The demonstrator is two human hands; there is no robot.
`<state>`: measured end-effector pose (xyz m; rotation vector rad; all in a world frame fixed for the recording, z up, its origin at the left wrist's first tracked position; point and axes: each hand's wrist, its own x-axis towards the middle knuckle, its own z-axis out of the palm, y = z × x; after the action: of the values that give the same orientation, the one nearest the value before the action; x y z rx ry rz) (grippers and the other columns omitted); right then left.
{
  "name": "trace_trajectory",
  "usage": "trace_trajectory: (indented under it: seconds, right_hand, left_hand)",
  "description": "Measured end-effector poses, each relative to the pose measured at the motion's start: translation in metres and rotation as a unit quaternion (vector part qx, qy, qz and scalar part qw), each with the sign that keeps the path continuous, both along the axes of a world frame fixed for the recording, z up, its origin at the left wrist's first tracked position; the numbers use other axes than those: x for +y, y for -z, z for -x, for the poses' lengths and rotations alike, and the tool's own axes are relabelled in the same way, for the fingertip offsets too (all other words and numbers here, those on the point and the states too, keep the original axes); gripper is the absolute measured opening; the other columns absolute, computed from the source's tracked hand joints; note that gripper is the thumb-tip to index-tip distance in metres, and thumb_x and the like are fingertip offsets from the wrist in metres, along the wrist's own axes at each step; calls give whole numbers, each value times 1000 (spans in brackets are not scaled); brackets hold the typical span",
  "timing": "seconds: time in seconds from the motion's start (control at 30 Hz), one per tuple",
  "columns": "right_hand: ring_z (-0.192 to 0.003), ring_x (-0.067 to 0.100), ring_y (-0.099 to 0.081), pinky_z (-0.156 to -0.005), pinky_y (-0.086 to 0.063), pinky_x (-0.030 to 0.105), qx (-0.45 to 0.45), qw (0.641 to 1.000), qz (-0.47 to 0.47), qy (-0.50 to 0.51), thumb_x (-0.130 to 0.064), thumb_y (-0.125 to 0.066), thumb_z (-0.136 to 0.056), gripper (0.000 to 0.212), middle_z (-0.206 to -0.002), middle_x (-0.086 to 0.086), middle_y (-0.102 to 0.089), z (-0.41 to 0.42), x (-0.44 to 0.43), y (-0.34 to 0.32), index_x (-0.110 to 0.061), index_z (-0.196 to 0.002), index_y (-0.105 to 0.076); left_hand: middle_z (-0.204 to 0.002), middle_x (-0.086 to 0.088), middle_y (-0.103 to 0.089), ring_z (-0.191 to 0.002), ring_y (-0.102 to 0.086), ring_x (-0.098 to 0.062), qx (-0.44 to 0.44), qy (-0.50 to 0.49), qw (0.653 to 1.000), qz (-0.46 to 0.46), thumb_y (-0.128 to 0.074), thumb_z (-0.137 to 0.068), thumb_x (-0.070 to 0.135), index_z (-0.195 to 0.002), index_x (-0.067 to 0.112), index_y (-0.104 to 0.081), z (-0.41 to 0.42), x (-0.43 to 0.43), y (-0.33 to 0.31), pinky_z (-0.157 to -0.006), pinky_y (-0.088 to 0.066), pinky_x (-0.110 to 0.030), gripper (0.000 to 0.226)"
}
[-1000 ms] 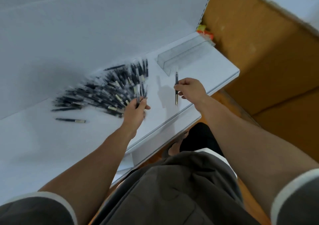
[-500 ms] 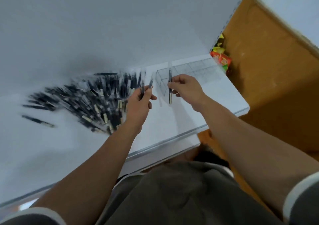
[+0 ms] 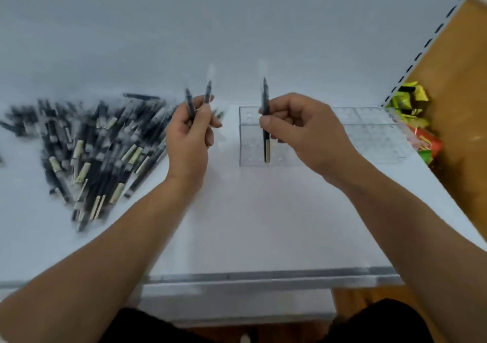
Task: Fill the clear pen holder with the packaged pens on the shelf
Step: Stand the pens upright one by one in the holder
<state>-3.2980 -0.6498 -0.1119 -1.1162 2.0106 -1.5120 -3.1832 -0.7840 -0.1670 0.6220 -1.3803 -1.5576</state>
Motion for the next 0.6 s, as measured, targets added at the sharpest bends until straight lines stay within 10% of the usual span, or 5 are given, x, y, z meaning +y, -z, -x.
trace_trajectory:
  seconds: [0.3, 0.6]
  right_hand:
    - [-66, 6, -65, -62, -52, 20, 58, 985, 155, 39, -11, -68, -88, 10, -82, 0, -72, 13, -7, -13, -13, -97, -68]
    - [-76, 9, -72, -75, -59, 34, 97, 988, 95, 76, -21, -67, -90, 5, -84, 0, -74, 28, -46, -9, -20, -86, -65]
  left_hand:
    - [-66, -1, -58, -47, -37, -10, 80, 26, 996, 26, -50, -100, 14, -104, 12, -65, 12, -11, -11, -44, -32, -17, 16]
    - [-67, -3, -56, -47, -36, -9, 88, 40, 994, 45, -48, -99, 6, -105, 8, -63, 14, -18, -3, -45, -31, -17, 17]
